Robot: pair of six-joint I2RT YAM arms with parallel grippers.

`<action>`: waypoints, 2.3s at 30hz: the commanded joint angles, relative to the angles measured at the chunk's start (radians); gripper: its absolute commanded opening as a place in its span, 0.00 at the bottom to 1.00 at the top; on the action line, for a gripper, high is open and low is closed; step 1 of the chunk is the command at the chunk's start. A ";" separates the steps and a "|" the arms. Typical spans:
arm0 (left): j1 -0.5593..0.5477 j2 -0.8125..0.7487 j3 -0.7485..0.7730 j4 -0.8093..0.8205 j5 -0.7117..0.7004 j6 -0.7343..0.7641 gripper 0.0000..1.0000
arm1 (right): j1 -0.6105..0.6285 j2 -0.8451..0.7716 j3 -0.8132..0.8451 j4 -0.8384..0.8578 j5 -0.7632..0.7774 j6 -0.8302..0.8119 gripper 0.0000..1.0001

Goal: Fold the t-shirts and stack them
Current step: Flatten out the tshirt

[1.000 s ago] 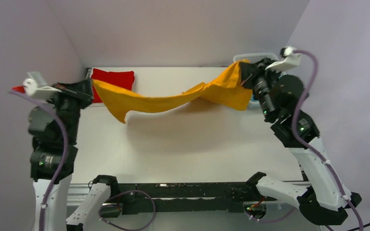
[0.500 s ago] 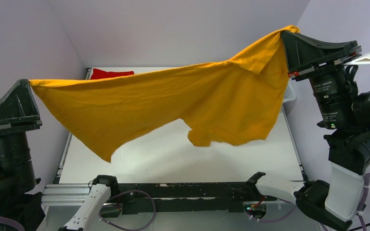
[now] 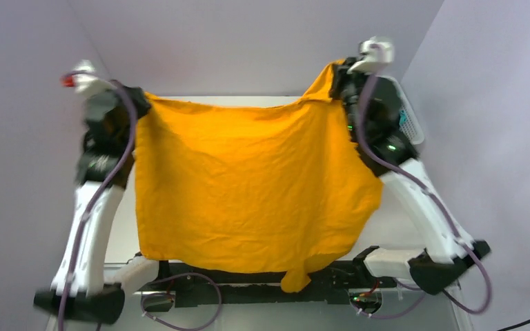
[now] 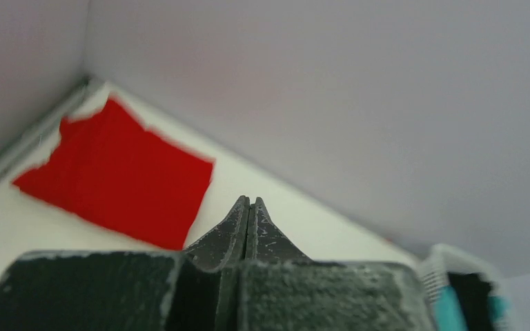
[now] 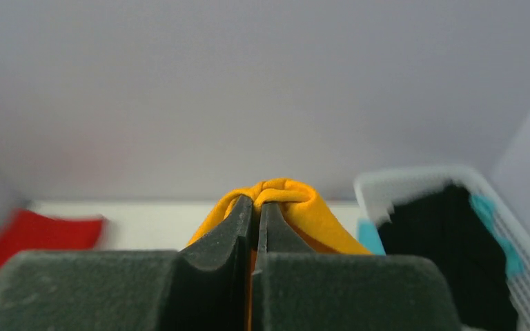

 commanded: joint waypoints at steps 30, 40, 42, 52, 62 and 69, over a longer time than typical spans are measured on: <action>-0.182 0.454 -0.385 0.206 0.321 -0.021 0.99 | -0.261 0.533 -0.424 0.137 -0.580 0.459 1.00; -0.258 0.471 -0.617 0.327 0.361 -0.036 0.99 | -0.262 0.756 -0.328 0.187 -0.581 0.481 1.00; -0.258 0.493 -0.641 0.341 0.354 -0.043 0.99 | -0.262 0.790 -0.302 0.188 -0.574 0.488 1.00; -0.258 0.545 -0.738 0.372 0.320 -0.053 0.99 | -0.261 0.934 -0.183 0.284 -0.561 0.467 1.00; -0.257 0.560 -0.800 0.377 0.288 -0.067 0.99 | -0.268 1.165 0.141 0.411 -0.560 0.378 1.00; -0.257 0.515 -0.790 0.335 0.252 -0.066 0.99 | -0.268 1.283 0.361 0.616 -0.675 0.404 1.00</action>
